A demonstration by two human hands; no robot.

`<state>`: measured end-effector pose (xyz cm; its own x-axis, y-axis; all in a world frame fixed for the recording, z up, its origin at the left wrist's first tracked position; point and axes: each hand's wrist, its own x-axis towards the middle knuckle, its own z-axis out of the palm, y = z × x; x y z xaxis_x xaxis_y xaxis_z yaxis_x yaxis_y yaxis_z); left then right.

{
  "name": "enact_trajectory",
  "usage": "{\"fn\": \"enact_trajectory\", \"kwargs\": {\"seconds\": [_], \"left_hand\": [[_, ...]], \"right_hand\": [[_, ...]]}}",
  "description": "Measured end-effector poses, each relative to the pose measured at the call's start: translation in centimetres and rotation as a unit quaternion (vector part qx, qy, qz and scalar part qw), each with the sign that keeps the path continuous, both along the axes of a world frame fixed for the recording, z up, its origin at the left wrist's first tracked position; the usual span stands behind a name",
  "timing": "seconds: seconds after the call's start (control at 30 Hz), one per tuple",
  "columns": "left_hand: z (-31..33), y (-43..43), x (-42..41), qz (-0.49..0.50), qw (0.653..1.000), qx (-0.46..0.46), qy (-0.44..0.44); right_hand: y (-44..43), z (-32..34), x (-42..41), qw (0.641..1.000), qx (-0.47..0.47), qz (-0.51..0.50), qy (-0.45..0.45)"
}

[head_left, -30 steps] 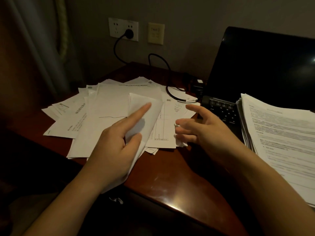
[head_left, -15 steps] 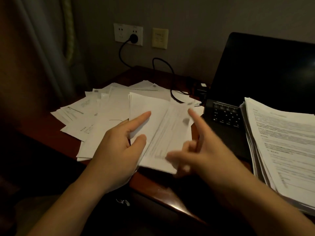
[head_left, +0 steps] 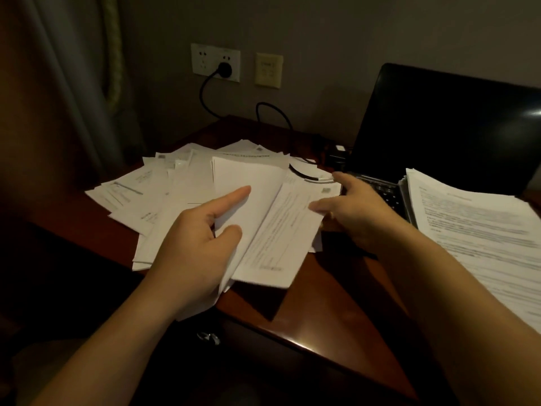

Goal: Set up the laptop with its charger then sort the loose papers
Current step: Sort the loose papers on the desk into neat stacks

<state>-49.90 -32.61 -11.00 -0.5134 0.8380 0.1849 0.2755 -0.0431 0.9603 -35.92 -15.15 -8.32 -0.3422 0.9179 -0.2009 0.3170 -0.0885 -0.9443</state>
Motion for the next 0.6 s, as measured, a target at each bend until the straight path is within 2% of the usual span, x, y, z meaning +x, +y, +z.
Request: {"fn": "enact_trajectory", "kwargs": {"seconds": [0.07,0.1,0.17,0.27,0.33,0.43,0.6], "left_hand": [[0.7,0.0,0.0,0.012,0.999,0.024,0.048],[1.1,0.0,0.1,0.013,0.996,0.031,0.083],[1.4,0.3,0.4,0.007,0.989,0.029,0.146],[0.8,0.8,1.3,-0.040,0.978,-0.018,0.206],[-0.1,0.8,1.8,-0.072,0.969,-0.045,0.232],[-0.9,0.5,1.7,-0.077,0.968,-0.051,0.232],[-1.0,0.4,0.8,-0.116,0.955,-0.063,0.266]], "right_hand": [[-1.2,-0.7,1.0,0.995,0.045,-0.079,0.046],[-2.3,-1.0,1.5,0.992,0.035,-0.089,0.079],[-5.2,-1.5,2.4,0.993,-0.037,-0.034,0.109],[-7.7,-1.3,3.8,0.984,-0.142,0.084,0.067],[-7.6,-1.1,4.7,0.978,-0.171,0.103,0.063],[-7.1,-0.6,5.3,0.977,-0.166,0.118,0.056],[-7.2,-0.4,6.0,0.986,-0.104,0.126,0.030]]}}
